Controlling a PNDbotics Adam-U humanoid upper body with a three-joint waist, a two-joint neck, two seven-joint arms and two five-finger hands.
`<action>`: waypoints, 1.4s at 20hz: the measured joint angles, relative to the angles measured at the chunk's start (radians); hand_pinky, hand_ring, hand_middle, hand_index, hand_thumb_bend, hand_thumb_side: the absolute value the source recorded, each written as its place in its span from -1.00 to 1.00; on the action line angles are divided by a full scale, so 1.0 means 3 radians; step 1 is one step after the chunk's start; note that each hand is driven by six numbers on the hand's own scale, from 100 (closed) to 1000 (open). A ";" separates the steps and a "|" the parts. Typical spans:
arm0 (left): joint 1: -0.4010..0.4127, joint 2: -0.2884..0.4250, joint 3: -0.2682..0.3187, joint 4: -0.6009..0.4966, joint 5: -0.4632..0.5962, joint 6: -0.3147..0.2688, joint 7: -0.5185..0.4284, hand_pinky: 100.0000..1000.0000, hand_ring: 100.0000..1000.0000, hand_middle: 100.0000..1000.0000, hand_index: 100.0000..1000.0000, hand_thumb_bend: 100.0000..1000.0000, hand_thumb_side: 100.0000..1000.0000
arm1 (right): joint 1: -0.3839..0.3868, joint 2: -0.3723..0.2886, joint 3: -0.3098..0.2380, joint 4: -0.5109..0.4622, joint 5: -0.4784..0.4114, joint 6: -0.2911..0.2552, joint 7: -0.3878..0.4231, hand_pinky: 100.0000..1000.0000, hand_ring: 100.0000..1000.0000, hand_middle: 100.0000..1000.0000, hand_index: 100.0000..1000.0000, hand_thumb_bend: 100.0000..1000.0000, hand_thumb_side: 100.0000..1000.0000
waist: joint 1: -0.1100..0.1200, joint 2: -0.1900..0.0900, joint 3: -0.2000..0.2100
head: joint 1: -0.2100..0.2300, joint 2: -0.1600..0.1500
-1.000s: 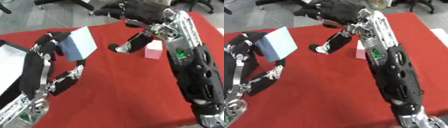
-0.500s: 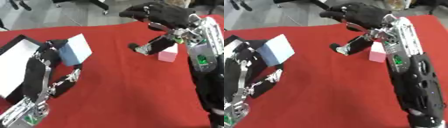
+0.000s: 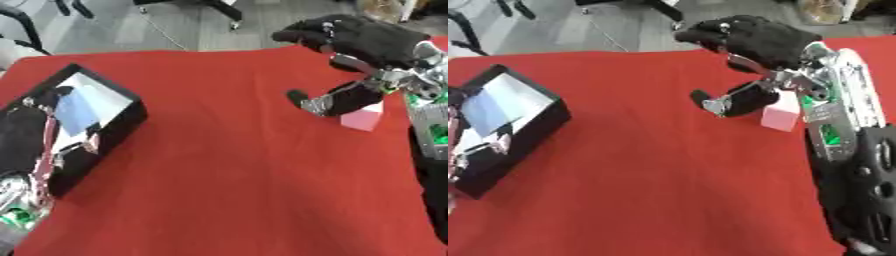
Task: Pick up the objects with one hand, pass them to the other hand, and then place them into the box on the other side of the table.
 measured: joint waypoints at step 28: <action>-0.0404 -0.0310 0.0322 0.0012 0.1530 -0.1832 0.0648 0.02 0.54 0.64 0.75 -0.34 0.52 | -0.0013 -0.0023 -0.0468 0.0830 -0.0041 0.0307 -0.0519 0.83 0.92 0.85 0.96 -1.00 0.22 | -0.0001 -0.0021 0.0027 | -0.0477 0.0001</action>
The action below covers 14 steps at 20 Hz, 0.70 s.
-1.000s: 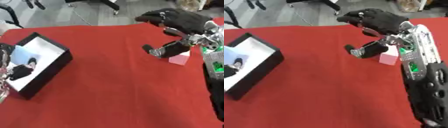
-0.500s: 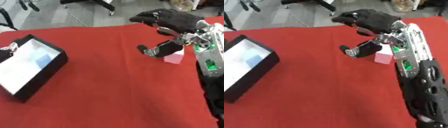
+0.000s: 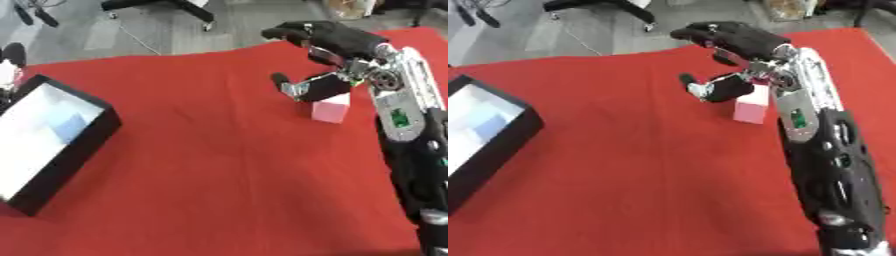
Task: Pick up the objects with one hand, pass them to the other hand, and then place them into the box on the other side of the table.
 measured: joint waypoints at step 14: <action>0.0085 -0.0673 -0.0316 -0.0001 0.0109 -0.0529 -0.0772 -0.03 0.50 0.59 0.73 -0.46 0.67 | -0.0206 -0.0028 -0.0439 0.1280 0.0131 0.0465 -0.0490 0.99 1.00 0.96 0.95 -1.00 0.51 | 0.0000 -0.0010 0.0053 | -0.0731 0.0001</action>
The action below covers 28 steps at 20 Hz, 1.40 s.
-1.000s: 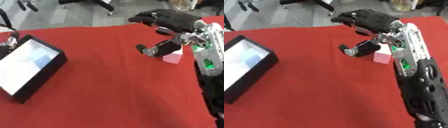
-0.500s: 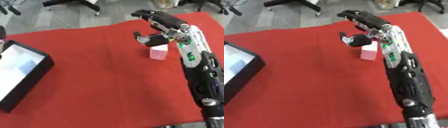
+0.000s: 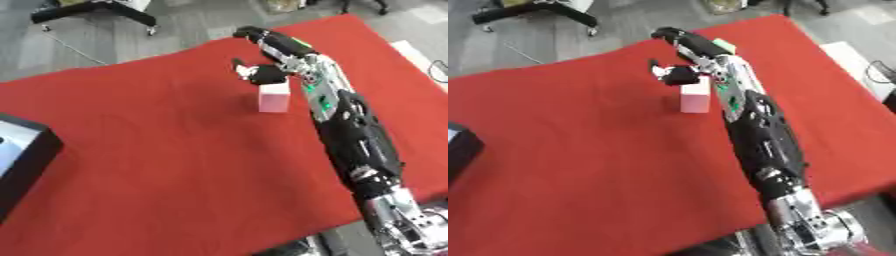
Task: Pick up the objects with one hand, pass them to the other hand, and then place them into the box on the other side of the table.
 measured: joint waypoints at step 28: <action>0.0085 -0.0091 -0.0079 0.0000 -0.0179 0.0239 -0.0149 -0.04 0.49 0.58 0.74 -0.51 0.72 | 0.0062 -0.0602 0.0254 0.0283 -0.0421 -0.0244 0.0979 0.96 1.00 0.83 1.00 -0.87 0.12 | -0.0033 0.0000 -0.0017 | -0.0108 0.0000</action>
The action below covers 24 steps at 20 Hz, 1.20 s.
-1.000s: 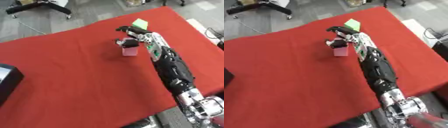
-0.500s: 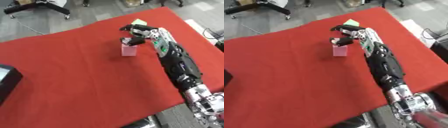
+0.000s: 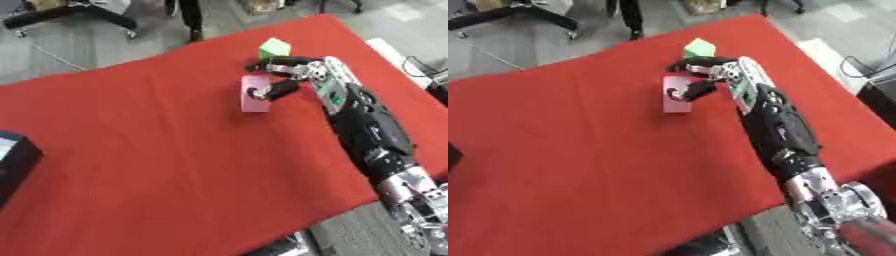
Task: Pick up the objects with one hand, pass them to the other hand, and then place them into the box on the other side of the table.
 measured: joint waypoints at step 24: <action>0.0024 -0.0040 -0.0036 0.0000 -0.0010 0.0049 0.0024 -0.06 0.48 0.57 0.74 -0.58 0.73 | 0.0129 -0.0042 0.0013 -0.0036 -0.0300 0.0120 0.0000 0.99 0.99 0.71 0.94 -1.00 1.00 | -0.0024 -0.0004 0.0014 | -0.0059 0.0000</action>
